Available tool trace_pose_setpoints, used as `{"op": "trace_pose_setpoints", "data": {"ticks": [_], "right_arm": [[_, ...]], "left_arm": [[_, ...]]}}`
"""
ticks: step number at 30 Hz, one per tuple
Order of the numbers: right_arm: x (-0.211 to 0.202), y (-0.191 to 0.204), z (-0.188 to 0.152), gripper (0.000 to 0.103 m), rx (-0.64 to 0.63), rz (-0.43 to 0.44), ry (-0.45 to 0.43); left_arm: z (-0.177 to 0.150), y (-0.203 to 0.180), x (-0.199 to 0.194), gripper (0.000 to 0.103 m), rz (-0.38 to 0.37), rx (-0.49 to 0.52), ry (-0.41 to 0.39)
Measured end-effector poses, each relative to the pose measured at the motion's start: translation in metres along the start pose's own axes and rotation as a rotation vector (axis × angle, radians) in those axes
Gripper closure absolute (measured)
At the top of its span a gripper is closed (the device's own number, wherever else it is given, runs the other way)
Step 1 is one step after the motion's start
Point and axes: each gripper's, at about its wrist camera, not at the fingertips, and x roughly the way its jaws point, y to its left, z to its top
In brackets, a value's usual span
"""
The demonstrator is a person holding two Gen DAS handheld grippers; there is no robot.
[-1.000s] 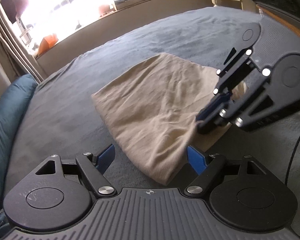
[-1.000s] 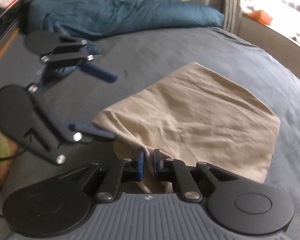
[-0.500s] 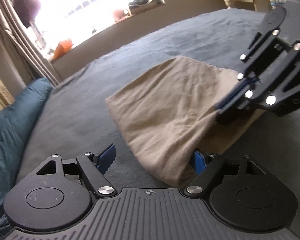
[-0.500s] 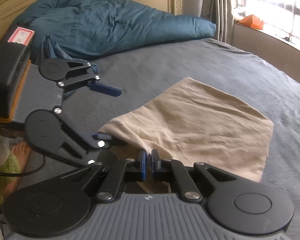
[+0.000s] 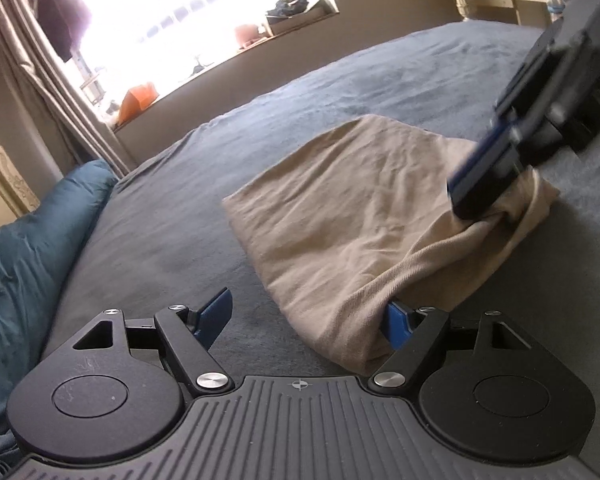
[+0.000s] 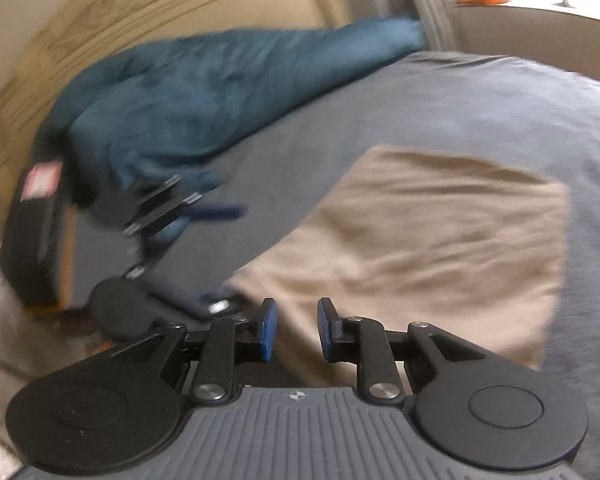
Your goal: Fold clothes
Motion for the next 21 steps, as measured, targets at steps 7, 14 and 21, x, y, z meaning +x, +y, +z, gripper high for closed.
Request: {"op": "trace_pose_setpoints", "data": {"ticks": [7,14,21], "right_arm": [[0.021,-0.003,0.0,0.077,-0.061,-0.073,0.071],[0.049,0.005,-0.002,0.065,-0.192,-0.055,0.158],[0.051,0.019,-0.005,0.089,-0.324,-0.104,0.183]], "left_arm": [[-0.002,-0.001,0.0,0.025,-0.003,0.014,-0.001],[-0.007,-0.007,-0.006,0.025,-0.013,0.097,0.013],[-0.005,0.01,-0.021,0.024,-0.133,0.051,0.017]]}}
